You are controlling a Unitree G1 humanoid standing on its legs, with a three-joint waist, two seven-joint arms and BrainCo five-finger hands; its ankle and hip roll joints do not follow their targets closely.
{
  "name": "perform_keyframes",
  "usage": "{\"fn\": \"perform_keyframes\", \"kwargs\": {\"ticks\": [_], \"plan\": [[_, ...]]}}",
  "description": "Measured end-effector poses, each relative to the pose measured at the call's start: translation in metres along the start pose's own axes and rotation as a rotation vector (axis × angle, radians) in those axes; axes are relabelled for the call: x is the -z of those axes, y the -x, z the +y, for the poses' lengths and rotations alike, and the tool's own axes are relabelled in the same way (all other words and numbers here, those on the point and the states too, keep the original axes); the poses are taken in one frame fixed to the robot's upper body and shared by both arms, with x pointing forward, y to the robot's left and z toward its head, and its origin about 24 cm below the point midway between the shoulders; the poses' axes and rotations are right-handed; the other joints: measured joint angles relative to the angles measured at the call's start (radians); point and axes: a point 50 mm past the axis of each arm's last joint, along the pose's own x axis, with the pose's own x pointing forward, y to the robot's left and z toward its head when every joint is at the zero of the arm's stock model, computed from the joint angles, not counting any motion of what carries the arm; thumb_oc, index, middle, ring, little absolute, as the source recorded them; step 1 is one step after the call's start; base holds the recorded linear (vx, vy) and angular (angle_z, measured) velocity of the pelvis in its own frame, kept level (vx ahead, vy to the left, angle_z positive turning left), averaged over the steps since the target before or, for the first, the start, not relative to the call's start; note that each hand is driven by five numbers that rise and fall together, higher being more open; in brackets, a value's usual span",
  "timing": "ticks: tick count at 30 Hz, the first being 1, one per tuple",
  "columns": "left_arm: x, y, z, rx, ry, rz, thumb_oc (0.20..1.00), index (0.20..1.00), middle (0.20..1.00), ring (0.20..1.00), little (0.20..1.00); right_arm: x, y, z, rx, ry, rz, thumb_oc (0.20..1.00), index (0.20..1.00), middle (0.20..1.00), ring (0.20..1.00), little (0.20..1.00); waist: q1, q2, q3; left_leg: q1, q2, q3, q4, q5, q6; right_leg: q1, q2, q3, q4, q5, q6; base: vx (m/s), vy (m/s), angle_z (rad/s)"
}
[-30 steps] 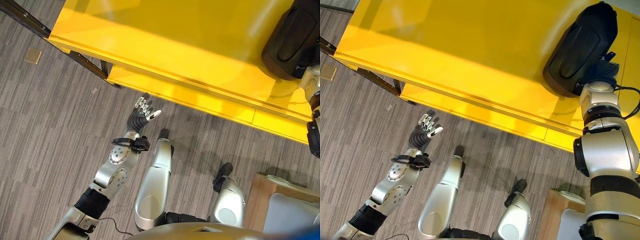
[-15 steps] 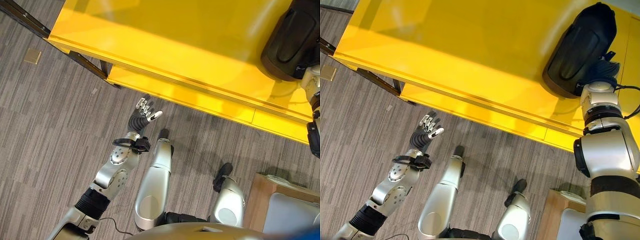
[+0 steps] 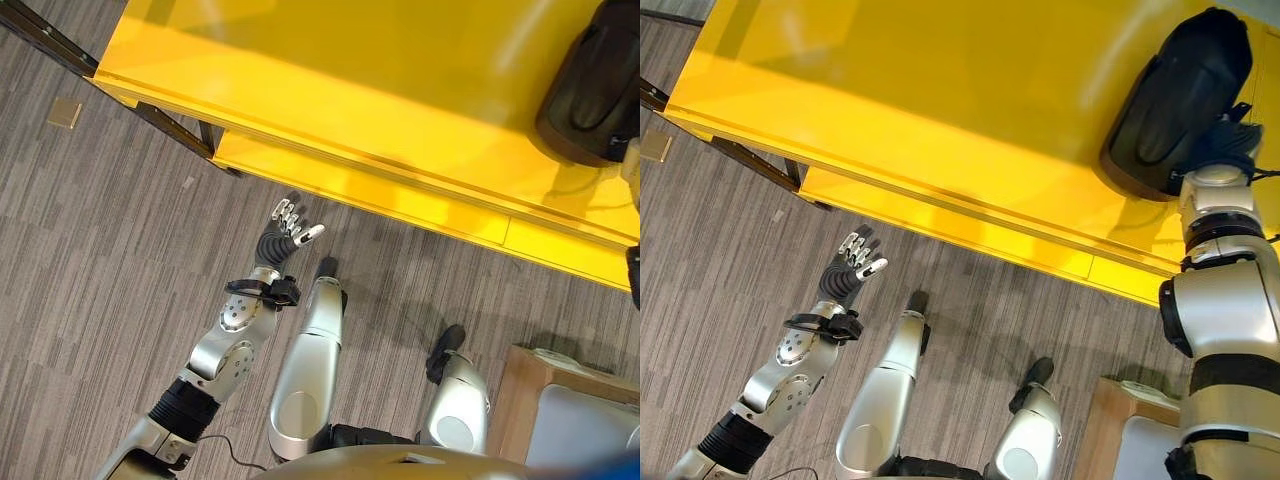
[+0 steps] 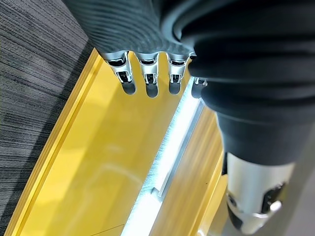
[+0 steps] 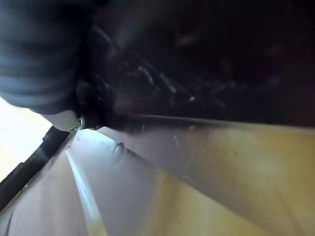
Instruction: Move parts from the plastic box to the shelf.
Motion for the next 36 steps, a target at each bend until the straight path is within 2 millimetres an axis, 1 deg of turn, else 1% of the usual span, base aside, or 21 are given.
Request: {"fn": "perform_keyframes", "kwargs": {"ticks": [2, 5, 13, 23, 25, 26, 30, 36], "plan": [[0.001, 0.001, 0.000, 0.000, -0.001, 0.002, 1.000, 1.000, 1.000, 1.000, 1.000, 0.000, -0.003, -0.009, 0.023, 0.001, -0.001, 0.200, 0.200, 0.200, 0.200, 0.200, -0.002, 0.000, 0.000, 0.000, 0.000, 0.000, 0.000, 0.000, 0.000, 0.000, 0.000, 0.000, 0.000, 0.000, 0.000, 0.00, 0.000, 0.00], [0.001, 0.001, 0.001, -0.002, -0.005, 0.004, 1.000, 1.000, 1.000, 1.000, 1.000, 0.000, -0.004, -0.015, 0.038, 0.002, -0.001, 0.200, 0.200, 0.200, 0.200, 0.200, -0.006, 0.000, 0.000, 0.000, 0.001, 0.000, 0.000, 0.000, 0.000, 0.000, 0.000, 0.000, 0.000, 0.000, 0.000, 0.00, 0.000, 0.00], [0.001, 0.002, 0.002, -0.001, -0.007, 0.006, 1.000, 1.000, 1.000, 1.000, 1.000, -0.001, -0.004, -0.015, 0.039, 0.001, -0.003, 0.200, 0.200, 0.200, 0.200, 0.200, -0.007, 0.000, 0.000, -0.011, 0.001, -0.001, 0.002, -0.004, 0.006, -0.012, 0.000, 0.000, 0.007, -0.004, 0.003, 0.00, 0.000, 0.00], [0.005, 0.005, 0.003, 0.011, -0.005, 0.022, 1.000, 1.000, 1.000, 1.000, 1.000, -0.001, -0.004, -0.015, 0.039, 0.000, -0.005, 0.200, 0.200, 0.200, 0.200, 0.200, -0.005, 0.000, 0.001, -0.018, 0.003, -0.001, -0.003, 0.000, 0.001, -0.026, 0.000, 0.002, 0.017, -0.010, 0.008, 0.00, 0.000, 0.00], [0.005, 0.005, 0.003, 0.010, -0.005, 0.022, 1.000, 1.000, 1.000, 1.000, 1.000, -0.001, -0.004, -0.015, 0.039, -0.002, -0.004, 0.517, 0.517, 0.517, 0.517, 0.517, -0.005, 0.000, 0.001, -0.018, 0.004, -0.001, -0.003, -0.001, 0.001, -0.027, 0.000, 0.002, 0.019, -0.011, 0.009, 0.00, 0.000, 0.00], [0.005, 0.005, 0.003, 0.011, -0.005, 0.022, 1.000, 1.000, 1.000, 1.000, 1.000, -0.002, -0.004, -0.015, 0.040, -0.005, -0.004, 1.000, 1.000, 1.000, 1.000, 1.000, -0.005, 0.000, 0.001, -0.018, 0.004, -0.002, -0.002, -0.001, 0.001, -0.028, -0.001, 0.002, 0.023, -0.012, 0.009, 0.00, 0.000, 0.00], [0.005, 0.005, 0.003, 0.010, -0.005, 0.022, 1.000, 1.000, 1.000, 1.000, 1.000, -0.005, -0.004, -0.016, 0.046, -0.019, -0.010, 1.000, 1.000, 1.000, 1.000, 1.000, -0.003, 0.000, 0.001, -0.018, 0.004, -0.003, -0.002, -0.004, 0.006, -0.035, -0.002, 0.004, 0.038, -0.022, 0.005, 0.00, 0.000, 0.00], [0.005, 0.005, 0.003, 0.011, -0.004, 0.019, 1.000, 1.000, 1.000, 1.000, 1.000, -0.019, -0.004, -0.018, 0.069, -0.054, -0.045, 1.000, 1.000, 1.000, 1.000, 1.000, -0.002, 0.000, 0.001, -0.019, 0.004, -0.003, 0.001, 0.000, 0.000, -0.036, -0.002, 0.005, 0.038, -0.022, 0.005, 0.00, 0.000, 0.00]]}}
